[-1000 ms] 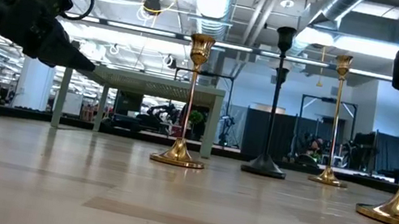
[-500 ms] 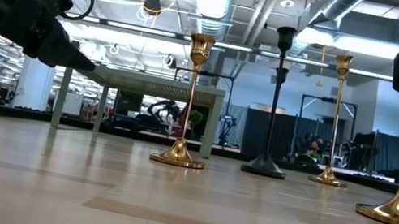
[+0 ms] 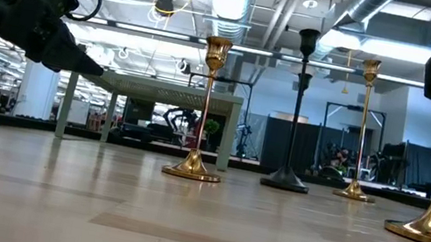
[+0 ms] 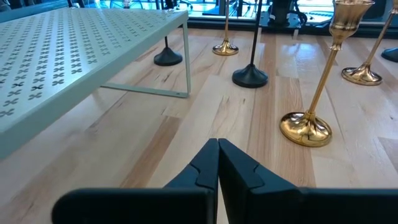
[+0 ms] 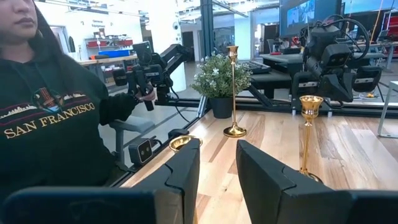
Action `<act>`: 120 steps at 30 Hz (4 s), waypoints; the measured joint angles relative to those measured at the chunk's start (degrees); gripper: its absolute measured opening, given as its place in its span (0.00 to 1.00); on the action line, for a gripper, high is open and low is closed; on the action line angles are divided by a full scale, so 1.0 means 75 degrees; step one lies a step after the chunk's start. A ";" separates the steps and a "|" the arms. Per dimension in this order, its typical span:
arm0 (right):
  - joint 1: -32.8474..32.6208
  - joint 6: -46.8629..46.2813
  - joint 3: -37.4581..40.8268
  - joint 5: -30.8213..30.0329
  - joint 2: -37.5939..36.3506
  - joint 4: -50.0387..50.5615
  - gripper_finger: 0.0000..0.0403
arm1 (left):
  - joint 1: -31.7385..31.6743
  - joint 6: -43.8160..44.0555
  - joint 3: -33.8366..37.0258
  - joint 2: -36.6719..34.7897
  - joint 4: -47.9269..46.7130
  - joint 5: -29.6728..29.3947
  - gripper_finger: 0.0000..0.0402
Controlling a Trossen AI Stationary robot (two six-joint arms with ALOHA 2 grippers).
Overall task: Pick & Place candle stick holders
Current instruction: Put the black candle holder on the shelf
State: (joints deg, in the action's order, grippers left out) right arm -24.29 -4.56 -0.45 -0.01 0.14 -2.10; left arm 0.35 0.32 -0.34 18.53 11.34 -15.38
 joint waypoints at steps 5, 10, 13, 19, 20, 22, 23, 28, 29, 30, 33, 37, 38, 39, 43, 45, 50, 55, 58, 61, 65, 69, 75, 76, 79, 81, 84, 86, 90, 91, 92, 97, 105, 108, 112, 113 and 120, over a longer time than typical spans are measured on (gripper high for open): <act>0.0000 0.0000 0.0000 0.0000 0.0003 0.0129 0.24 | -0.0001 0.0000 -0.0001 0.0002 0.0014 0.0000 0.02; 0.0000 0.0000 0.0000 0.0000 0.0003 0.0136 0.24 | 0.0000 0.0000 0.0000 0.0001 0.0028 0.0000 0.02; 0.0000 0.0003 0.0000 0.0003 0.0001 0.0191 0.24 | -0.0001 0.0000 0.0000 0.0001 0.0037 0.0000 0.02; 0.0000 0.0000 0.0000 0.0003 0.0003 0.0194 0.24 | -0.0001 0.0000 -0.0003 0.0001 0.0040 0.0000 0.02; 0.0000 0.0001 0.0000 0.0003 0.0003 0.0194 0.24 | 0.0001 0.0000 0.0000 -0.0001 0.0040 0.0000 0.02; 0.0000 0.0000 0.0000 0.0003 0.0002 0.0196 0.24 | -0.0001 0.0000 0.0000 0.0002 0.0040 0.0000 0.02; 0.0000 0.0001 0.0000 0.0003 0.0003 0.0197 0.24 | -0.0001 0.0000 0.0000 -0.0001 0.0040 0.0000 0.02; 0.0000 0.0000 0.0000 0.0003 0.0003 0.0200 0.24 | -0.0001 0.0000 -0.0002 0.0001 0.0040 0.0000 0.02; 0.0000 0.0002 0.0000 0.0003 0.0003 0.0200 0.24 | -0.0001 0.0000 -0.0003 0.0000 0.0040 0.0000 0.02; 0.0008 0.0001 0.0000 0.0001 0.0003 0.0200 0.24 | 0.0002 0.0000 0.0000 -0.0001 0.0040 0.0000 0.02; 0.0012 -0.0029 -0.0001 0.0000 0.0003 0.0052 0.24 | -0.0001 0.0021 0.0000 -0.0001 0.0045 0.0000 0.02; 0.0006 -0.0437 0.0000 -0.0337 0.0003 -0.0774 0.24 | -0.0001 0.0001 0.0000 0.0001 0.0284 0.0071 0.02; 0.0006 -0.0434 -0.0002 -0.0621 0.0003 -0.0805 0.24 | 0.0000 -0.0040 0.0000 0.0002 0.0384 0.0164 0.02; 0.0006 -0.0413 -0.0009 -0.0935 0.0002 -0.0750 0.24 | -0.0001 -0.0141 0.0000 -0.0001 0.0479 0.0292 0.02; 0.0006 -0.0634 -0.0027 -0.2185 0.0123 -0.0495 0.24 | 0.0003 -0.0395 0.0000 -0.0003 0.0692 0.0710 0.02; -0.0006 -0.0777 -0.0032 -0.2538 0.0225 -0.0545 0.24 | 0.0002 -0.0402 0.0000 -0.0010 0.0728 0.0844 0.02; -0.0006 -0.1087 -0.0035 -0.2923 0.0492 -0.0773 0.23 | 0.0005 -0.0376 0.0000 -0.0010 0.0755 0.1323 0.02; -0.0009 -0.1145 -0.0211 -0.2958 0.0829 -0.1082 0.17 | 0.0005 -0.0103 -0.0013 -0.0010 0.0789 0.1376 0.02; -0.0058 -0.1142 -0.0492 -0.2960 0.1129 -0.1100 0.13 | 0.0002 0.0116 -0.0250 -0.0004 0.0830 0.1940 0.02; -0.0288 -0.0996 -0.0760 -0.2958 0.1524 -0.1097 0.11 | 0.0004 0.0172 -0.0579 -0.0007 0.0838 0.2738 0.02; -0.0696 -0.0947 -0.0903 -0.3203 0.2052 -0.1099 0.08 | 0.0005 0.0044 -0.0832 -0.0009 0.0847 0.3118 0.02; -0.1168 -0.1332 -0.0903 -0.4129 0.2556 -0.1069 0.04 | 0.0005 -0.0181 -0.0860 -0.0004 0.0834 0.3115 0.02; -0.2021 -0.1972 -0.0903 -0.6025 0.3257 -0.1291 0.01 | 0.0005 -0.0178 -0.0860 -0.0004 0.0833 0.3115 0.02; -0.2176 -0.1984 -0.0903 -0.6220 0.3386 -0.1442 0.01 | 0.0005 -0.0178 -0.0860 -0.0004 0.0833 0.3115 0.02; -0.2607 -0.1993 -0.1015 -0.6622 0.3746 -0.1655 0.01 | 0.0005 -0.0178 -0.0860 -0.0004 0.0833 0.3115 0.02; -0.2860 -0.1977 -0.1205 -0.6895 0.3977 -0.1721 0.00 | 0.0005 -0.0087 -0.0860 -0.0004 0.0843 0.3115 0.02; -0.3185 -0.1858 -0.1585 -0.7267 0.4342 -0.1758 0.00 | 0.0067 0.0238 -0.0860 -0.0004 0.0863 0.3115 0.02; -0.3369 -0.1644 -0.1859 -0.7460 0.4630 -0.1753 0.00 | 0.0225 0.0248 -0.0860 -0.0004 0.0868 0.3112 0.02; -0.3611 -0.1149 -0.2241 -0.8011 0.5289 -0.1733 0.00 | 0.0535 -0.0150 -0.0860 -0.0004 0.0879 0.3094 0.02; -0.3667 -0.1012 -0.2292 -0.8181 0.5396 -0.1727 0.00 | 0.0567 -0.0306 -0.0860 -0.0004 0.0885 0.3089 0.02; -0.3713 -0.0892 -0.2331 -0.8311 0.5490 -0.1750 0.00 | 0.0576 -0.0445 -0.0860 -0.0004 0.0887 0.3091 0.02; -0.3750 -0.0740 -0.2340 -0.8673 0.5799 -0.1732 0.00 | 0.0570 -0.0626 -0.0860 -0.0004 0.0894 0.3080 0.02; -0.3742 -0.0717 -0.2340 -0.8660 0.5823 -0.1873 0.00 | 0.0570 -0.0584 -0.0860 -0.0004 0.0895 0.3083 0.02; -0.3745 -0.0714 -0.2340 -0.8629 0.5826 -0.1869 0.00 | 0.0570 -0.0583 -0.0860 -0.0004 0.0897 0.3083 0.02; -0.3742 -0.0718 -0.2339 -0.8615 0.5826 -0.1785 0.00 | 0.0570 -0.0583 -0.0860 -0.0004 0.0897 0.3083 0.02; -0.3742 -0.0717 -0.2340 -0.8615 0.5829 -0.1785 0.00 | 0.0570 -0.0583 -0.0860 -0.0004 0.0897 0.3083 0.02; -0.3742 -0.0717 -0.2340 -0.8612 0.5829 -0.1785 0.00 | 0.0570 -0.0583 -0.0860 -0.0004 0.0897 0.3083 0.02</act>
State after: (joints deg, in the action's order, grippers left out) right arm -52.36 -9.93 -18.00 -64.60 43.86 -15.49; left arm 4.62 -4.05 -6.79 18.50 18.06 7.75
